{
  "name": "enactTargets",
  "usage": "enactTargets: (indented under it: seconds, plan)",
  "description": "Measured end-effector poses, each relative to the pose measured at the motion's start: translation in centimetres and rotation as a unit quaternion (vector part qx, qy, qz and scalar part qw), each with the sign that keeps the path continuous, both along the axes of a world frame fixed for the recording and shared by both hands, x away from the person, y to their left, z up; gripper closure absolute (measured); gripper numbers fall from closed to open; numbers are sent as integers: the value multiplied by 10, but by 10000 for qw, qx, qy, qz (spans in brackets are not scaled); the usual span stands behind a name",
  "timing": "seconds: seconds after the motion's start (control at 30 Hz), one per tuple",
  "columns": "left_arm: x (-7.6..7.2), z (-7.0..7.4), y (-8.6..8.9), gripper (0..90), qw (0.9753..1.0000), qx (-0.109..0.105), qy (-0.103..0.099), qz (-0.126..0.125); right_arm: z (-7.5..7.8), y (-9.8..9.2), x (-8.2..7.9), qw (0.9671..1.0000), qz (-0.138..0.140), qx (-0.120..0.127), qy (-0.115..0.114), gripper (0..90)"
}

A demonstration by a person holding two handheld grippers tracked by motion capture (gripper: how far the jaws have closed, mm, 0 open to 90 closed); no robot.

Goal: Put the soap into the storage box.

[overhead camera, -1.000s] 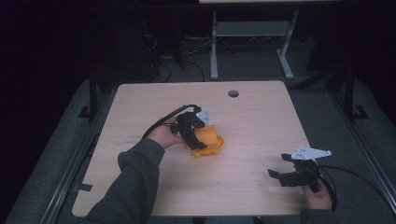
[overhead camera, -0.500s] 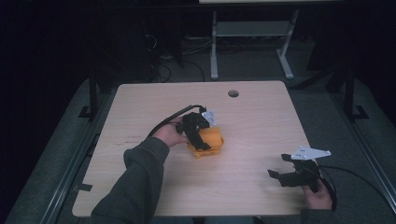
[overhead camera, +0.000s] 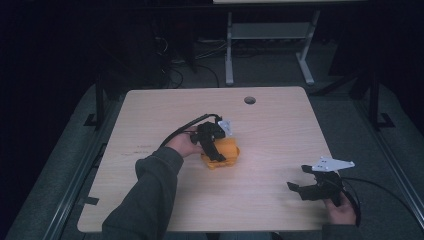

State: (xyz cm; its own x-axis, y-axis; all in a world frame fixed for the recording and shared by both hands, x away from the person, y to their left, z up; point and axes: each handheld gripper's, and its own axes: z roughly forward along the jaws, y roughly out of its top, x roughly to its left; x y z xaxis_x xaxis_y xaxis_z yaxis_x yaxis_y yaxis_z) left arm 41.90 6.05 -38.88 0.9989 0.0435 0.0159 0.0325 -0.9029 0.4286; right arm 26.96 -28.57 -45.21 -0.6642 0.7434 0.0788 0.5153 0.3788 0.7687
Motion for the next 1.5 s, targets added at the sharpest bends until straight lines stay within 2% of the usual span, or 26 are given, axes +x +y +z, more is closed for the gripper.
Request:
enactTargets:
  seconds: [0.2,0.7,0.9,1.0,1.2,1.37,1.5]
  plan:
    - [3,-1,1,206,9999,-84,71,-35,0,0,0,10000,5,-3,5,139]
    - [3,-2,2,201,9999,-94,106,-19,0,1,1,10000,29,3,-14,139]
    - [1,0,2,188,10000,-34,-25,8,-1,1,1,10000,43,4,-24,139]
    - [1,2,3,186,10000,-65,-3,28,-1,1,1,10000,48,0,-20,140]
    - [-2,9,5,186,9998,-88,-155,30,-1,1,1,10000,63,-18,-18,139]
    - [-4,12,7,186,9998,-46,-175,54,-1,2,1,10000,68,-22,-6,140]
    - [-6,18,10,186,9996,-128,-239,93,0,1,1,10000,72,-11,7,139]
